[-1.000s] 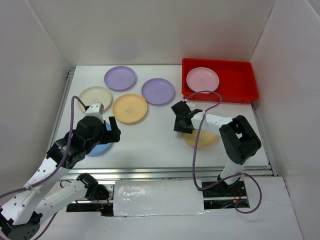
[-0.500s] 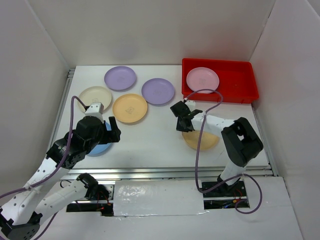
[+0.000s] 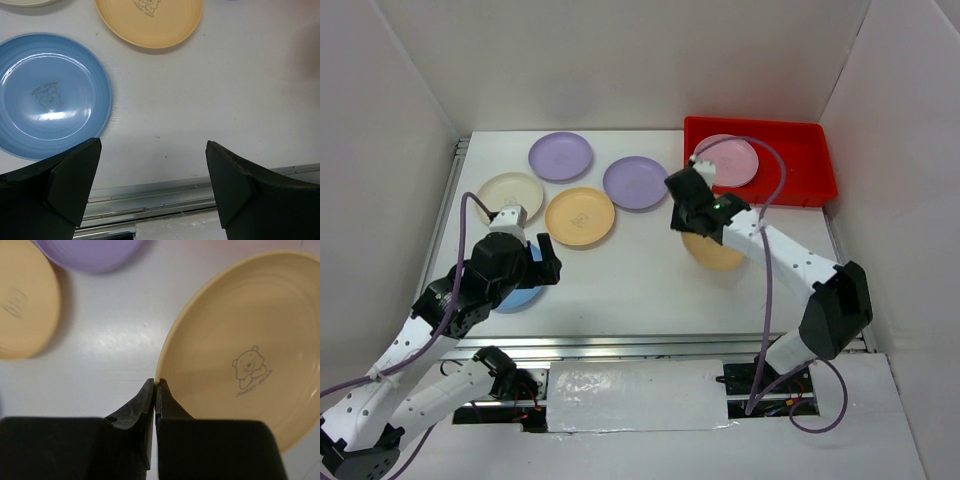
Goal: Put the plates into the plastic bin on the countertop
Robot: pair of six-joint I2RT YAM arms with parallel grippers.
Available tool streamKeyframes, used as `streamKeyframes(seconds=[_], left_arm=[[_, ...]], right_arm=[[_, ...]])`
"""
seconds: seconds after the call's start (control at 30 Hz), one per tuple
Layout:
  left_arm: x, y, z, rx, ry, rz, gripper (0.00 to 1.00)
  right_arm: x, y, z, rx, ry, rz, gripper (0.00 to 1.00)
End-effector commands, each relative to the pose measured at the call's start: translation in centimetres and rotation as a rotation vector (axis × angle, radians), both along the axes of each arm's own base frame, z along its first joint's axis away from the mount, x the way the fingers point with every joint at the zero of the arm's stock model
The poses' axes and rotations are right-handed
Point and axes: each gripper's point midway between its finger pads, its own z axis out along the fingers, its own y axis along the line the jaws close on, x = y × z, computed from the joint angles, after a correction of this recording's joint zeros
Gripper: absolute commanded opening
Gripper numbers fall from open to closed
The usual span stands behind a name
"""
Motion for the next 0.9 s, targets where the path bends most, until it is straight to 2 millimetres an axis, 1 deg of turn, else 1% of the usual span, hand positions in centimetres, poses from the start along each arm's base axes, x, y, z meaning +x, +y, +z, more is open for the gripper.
streamKeyframes(seconds=[0.0,0.03,0.07,0.1,0.13,0.17,0.2,0.23,0.27,0.3,0.33,0.37,0.4,0.43,0.47,0.5,0.53,0.6,0.63,0.67,0.7,0.73,0.77,0.87], left_arm=[[0.5,-0.2,1.2,-0.029,-0.055,0.000,0.99],[0.5,-0.1,1.2,-0.029,-0.056,0.002,0.99],[0.5,-0.1,1.2,-0.027,-0.055,0.001,0.99],[0.5,-0.2,1.1,-0.029,-0.055,0.002,0.99],[0.5,-0.2,1.1,-0.029,-0.055,0.002,0.99],[0.5,-0.2,1.1,-0.027,-0.055,-0.003,0.99],[0.6,-0.2,1.0,-0.026,-0.051,0.000,0.99],[0.6,-0.3,1.0,-0.023,-0.048,-0.004,0.99],[0.6,-0.3,0.9,-0.022,-0.043,-0.005,0.99],[0.6,-0.4,0.7,-0.018,-0.037,-0.006,0.99],[0.7,-0.5,0.7,-0.016,-0.034,-0.010,0.99],[0.7,-0.5,0.6,-0.016,-0.030,-0.011,0.99],[0.7,-0.5,0.5,-0.013,-0.028,-0.012,0.99],[0.7,-0.5,0.5,-0.011,-0.030,-0.010,0.99],[0.7,-0.6,0.5,-0.014,-0.029,-0.013,0.99],[0.7,-0.6,0.6,-0.015,-0.031,-0.015,0.99],[0.7,-0.6,0.5,-0.014,-0.029,-0.017,0.99],[0.7,-0.7,0.5,-0.014,-0.030,-0.021,0.99],[0.7,-0.7,0.5,-0.014,-0.030,-0.023,0.99],[0.7,-0.8,0.6,-0.016,-0.030,-0.026,0.99],[0.7,-0.8,0.5,-0.018,-0.029,-0.030,0.99],[0.7,-0.9,0.5,-0.017,-0.028,-0.034,0.99],[0.7,-0.9,0.5,-0.017,-0.028,-0.037,0.99],[0.7,-1.1,0.6,-0.019,-0.029,-0.044,0.99]], right_arm=[[3.8,-2.1,8.2,0.018,-0.163,-0.033,0.00],[5.1,-2.4,8.1,-0.008,-0.154,-0.031,0.00],[6.3,-2.8,8.7,-0.009,-0.164,-0.043,0.00],[8.3,-3.5,11.0,0.007,-0.222,-0.063,0.00],[9.9,-3.9,11.7,-0.014,-0.252,-0.046,0.00],[12.1,-3.7,10.7,-0.016,-0.245,-0.039,0.00],[14.5,-4.7,13.7,-0.005,-0.312,-0.049,0.00],[17.1,-4.5,10.8,-0.033,-0.256,-0.046,0.00],[18.5,-5.0,10.4,-0.053,-0.238,-0.048,0.00],[20.6,-4.8,14.1,-0.038,-0.326,-0.050,0.00],[22.9,-5.4,10.9,-0.088,-0.277,-0.042,0.00],[24.1,-5.3,10.8,-0.093,-0.285,-0.029,0.00],[25.4,-5.5,13.2,-0.082,-0.352,-0.034,0.00],[26.9,-6.0,11.5,-0.111,-0.345,-0.035,0.00],[27.6,-6.4,12.0,-0.117,-0.372,-0.050,0.00],[28.1,-6.7,11.6,-0.118,-0.375,-0.049,0.00],[28.8,-7.5,10.7,-0.111,-0.376,-0.060,0.00],[29.5,-8.2,10.5,-0.090,-0.393,-0.065,0.00],[29.7,-9.0,10.0,-0.084,-0.384,-0.073,0.00],[29.9,-9.1,9.6,-0.075,-0.379,-0.066,0.00],[30.2,-9.3,8.7,-0.080,-0.366,-0.065,0.00],[30.5,-9.6,8.6,-0.083,-0.365,-0.068,0.00],[30.7,-9.6,7.4,-0.082,-0.344,-0.061,0.00],[30.9,-9.8,6.4,-0.078,-0.332,-0.064,0.00]])
